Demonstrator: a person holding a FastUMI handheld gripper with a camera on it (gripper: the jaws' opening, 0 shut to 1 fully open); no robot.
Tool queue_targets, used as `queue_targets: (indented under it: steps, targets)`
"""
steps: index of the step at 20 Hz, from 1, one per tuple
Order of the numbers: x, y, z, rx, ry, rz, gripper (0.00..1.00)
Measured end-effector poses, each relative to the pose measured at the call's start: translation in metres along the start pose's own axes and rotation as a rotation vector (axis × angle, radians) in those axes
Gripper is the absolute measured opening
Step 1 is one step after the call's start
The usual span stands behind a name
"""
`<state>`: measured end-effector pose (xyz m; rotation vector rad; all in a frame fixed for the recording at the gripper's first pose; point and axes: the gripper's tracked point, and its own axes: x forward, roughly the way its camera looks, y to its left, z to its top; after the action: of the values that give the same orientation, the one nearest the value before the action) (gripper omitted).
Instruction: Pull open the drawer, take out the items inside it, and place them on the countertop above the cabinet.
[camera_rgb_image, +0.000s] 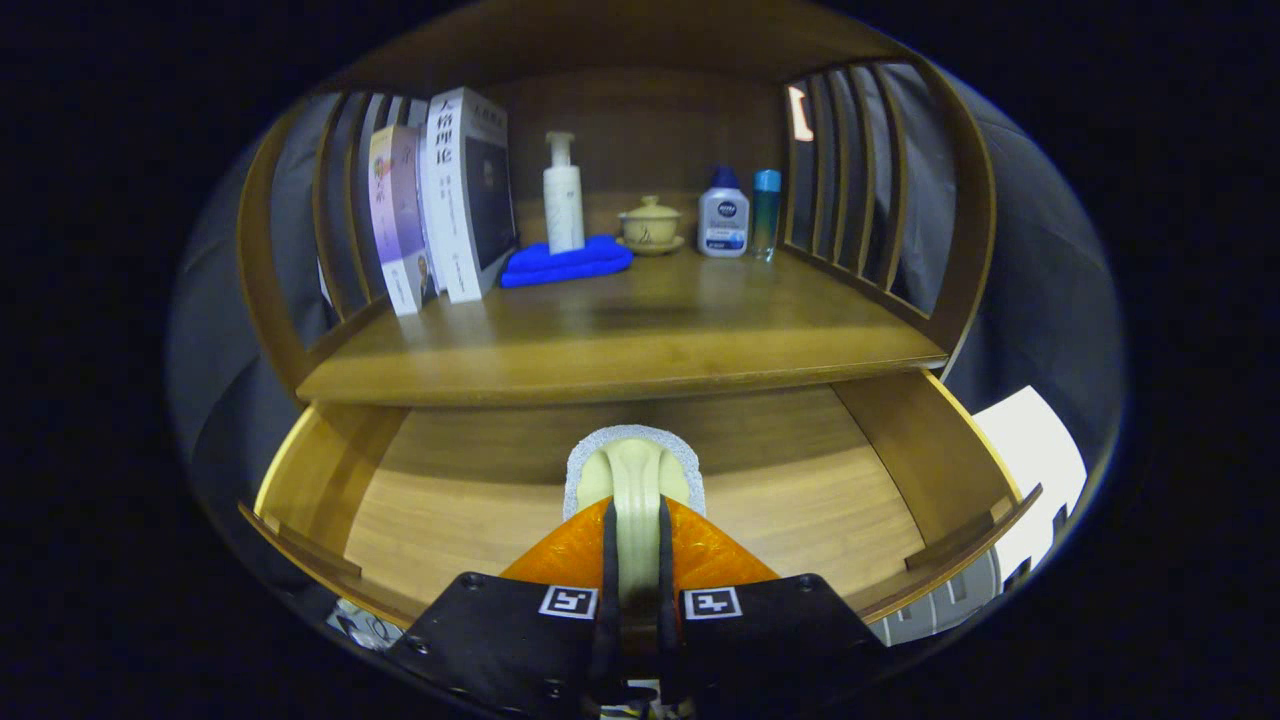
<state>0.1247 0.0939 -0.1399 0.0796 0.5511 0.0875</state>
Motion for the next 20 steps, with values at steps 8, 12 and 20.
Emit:
queue_targets:
  steps: [8, 12, 20]
  targets:
    - [-0.003, 0.003, 0.005, -0.010, -0.092, 0.036, 0.17]
    - [0.003, -0.003, -0.006, -0.021, 0.041, -0.033, 0.17]
    - [-0.022, -0.017, 0.020, -0.087, 0.083, -0.153, 0.17]
